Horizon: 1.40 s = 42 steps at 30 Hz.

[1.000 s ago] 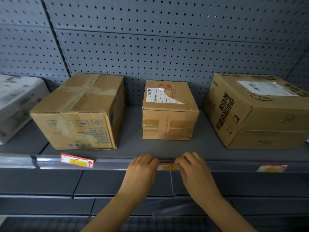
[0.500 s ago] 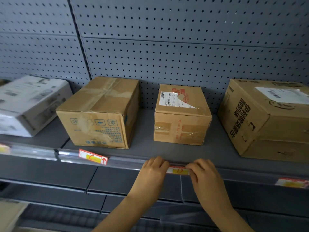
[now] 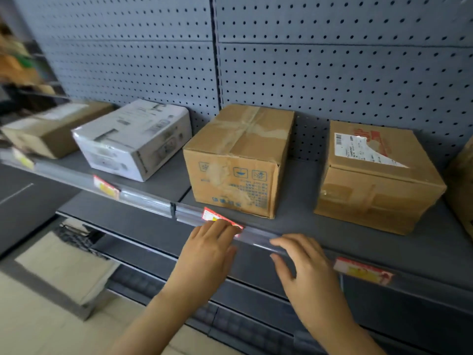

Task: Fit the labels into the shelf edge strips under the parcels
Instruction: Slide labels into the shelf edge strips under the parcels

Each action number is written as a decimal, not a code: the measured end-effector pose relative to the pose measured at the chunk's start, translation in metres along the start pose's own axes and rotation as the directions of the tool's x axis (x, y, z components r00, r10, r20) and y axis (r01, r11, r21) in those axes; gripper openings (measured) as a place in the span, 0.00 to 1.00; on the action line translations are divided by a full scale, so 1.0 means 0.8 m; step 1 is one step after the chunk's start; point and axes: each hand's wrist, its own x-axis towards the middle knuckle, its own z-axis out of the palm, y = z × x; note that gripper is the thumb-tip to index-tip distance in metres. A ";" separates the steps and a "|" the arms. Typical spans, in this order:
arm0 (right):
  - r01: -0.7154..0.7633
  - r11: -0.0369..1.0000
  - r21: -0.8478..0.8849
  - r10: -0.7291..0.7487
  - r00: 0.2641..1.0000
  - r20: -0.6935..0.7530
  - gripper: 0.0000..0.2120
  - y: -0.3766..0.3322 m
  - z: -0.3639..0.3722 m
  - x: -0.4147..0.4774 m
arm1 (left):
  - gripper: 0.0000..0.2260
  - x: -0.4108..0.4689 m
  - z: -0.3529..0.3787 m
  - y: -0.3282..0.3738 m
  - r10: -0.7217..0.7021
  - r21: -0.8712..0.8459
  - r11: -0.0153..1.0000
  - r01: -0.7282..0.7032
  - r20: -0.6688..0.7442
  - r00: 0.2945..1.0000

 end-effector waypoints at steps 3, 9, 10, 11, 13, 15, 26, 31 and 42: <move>-0.004 1.000 -0.009 0.004 1.000 0.001 0.12 -0.022 0.034 0.016 | 0.12 -0.009 -0.010 -0.045 -0.035 -0.005 0.999 0.035 0.008 0.999; -0.098 0.990 -0.098 0.090 0.992 -0.083 0.10 -0.070 0.097 0.060 | 0.10 0.008 -0.026 -0.138 0.056 -0.079 0.995 -0.059 -0.033 0.998; -0.131 0.983 -0.127 0.120 0.989 -0.089 0.10 -0.075 0.106 0.064 | 0.09 0.013 -0.027 -0.149 0.083 -0.090 0.992 -0.086 -0.039 0.996; -0.167 0.973 -0.159 0.153 0.984 -0.095 0.10 -0.079 0.114 0.067 | 0.08 0.019 -0.025 -0.158 0.110 -0.110 0.987 -0.114 -0.043 0.993; -0.225 0.951 -0.213 0.204 0.972 -0.113 0.09 -0.086 0.123 0.071 | 0.07 0.031 -0.017 -0.167 0.158 -0.166 0.973 -0.162 -0.036 0.987; -0.237 0.936 -0.261 0.209 0.969 -0.132 0.07 -0.092 0.128 0.073 | 0.08 0.043 -0.004 -0.167 0.214 -0.205 0.955 -0.215 -0.029 0.977; -0.126 0.943 -0.309 0.143 0.989 0.033 0.11 -0.078 0.113 0.084 | 0.10 0.040 0.026 -0.139 0.243 -0.178 0.951 -0.254 -0.082 0.966; -0.075 0.936 -0.344 0.123 0.985 0.120 0.16 -0.073 0.116 0.076 | 0.06 0.033 0.031 -0.133 0.155 -0.158 0.974 -0.164 -0.068 0.986; -0.098 0.956 -0.276 0.127 0.988 0.087 0.16 -0.064 0.111 0.069 | 0.07 0.028 0.034 -0.123 0.120 -0.183 0.973 -0.137 -0.101 0.988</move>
